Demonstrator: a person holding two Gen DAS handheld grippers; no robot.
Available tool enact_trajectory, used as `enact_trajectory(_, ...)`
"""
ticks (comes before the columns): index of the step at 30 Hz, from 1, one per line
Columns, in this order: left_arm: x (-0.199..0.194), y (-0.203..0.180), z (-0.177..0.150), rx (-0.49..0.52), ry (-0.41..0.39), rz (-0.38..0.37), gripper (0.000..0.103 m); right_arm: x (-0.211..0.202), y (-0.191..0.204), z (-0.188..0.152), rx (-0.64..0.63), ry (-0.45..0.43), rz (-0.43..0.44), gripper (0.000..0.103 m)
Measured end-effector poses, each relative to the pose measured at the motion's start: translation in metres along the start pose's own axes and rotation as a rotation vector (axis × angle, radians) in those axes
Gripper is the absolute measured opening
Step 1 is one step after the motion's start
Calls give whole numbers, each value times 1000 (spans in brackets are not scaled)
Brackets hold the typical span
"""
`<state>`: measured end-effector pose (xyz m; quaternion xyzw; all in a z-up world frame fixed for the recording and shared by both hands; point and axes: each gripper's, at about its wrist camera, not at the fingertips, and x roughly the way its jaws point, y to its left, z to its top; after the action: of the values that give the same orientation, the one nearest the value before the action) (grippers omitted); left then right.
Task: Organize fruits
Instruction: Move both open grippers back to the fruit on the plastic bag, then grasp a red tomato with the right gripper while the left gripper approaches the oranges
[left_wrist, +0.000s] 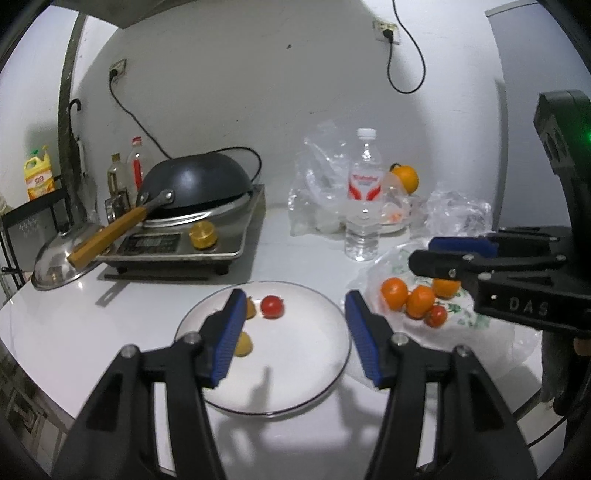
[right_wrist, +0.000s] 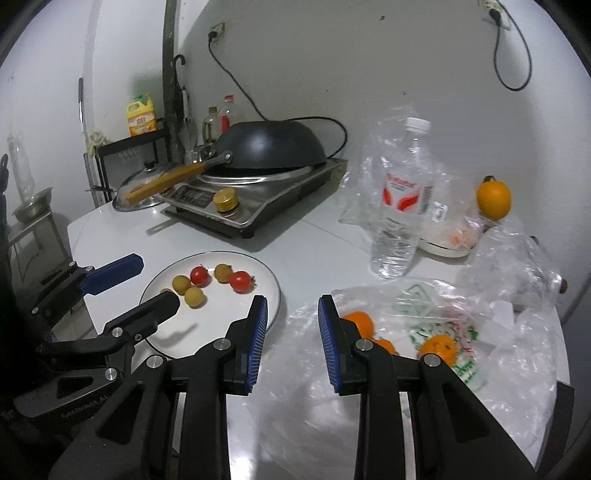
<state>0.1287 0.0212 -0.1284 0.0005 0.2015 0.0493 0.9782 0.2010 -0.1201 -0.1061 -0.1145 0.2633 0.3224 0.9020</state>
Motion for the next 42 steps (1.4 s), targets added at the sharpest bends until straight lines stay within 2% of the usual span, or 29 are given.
enact_trajectory(14, -4, -40, 12, 61, -24, -33, 57, -33, -35, -17, 41, -31, -62, 30)
enact_trajectory(24, 8, -68, 15, 87, -5, -70, 57, -44, -64, -28, 74, -39, -90, 30)
enact_trajectory(42, 47, -102, 11, 143, 56, -87, 57, -28, -107, -36, 109, -28, -99, 31)
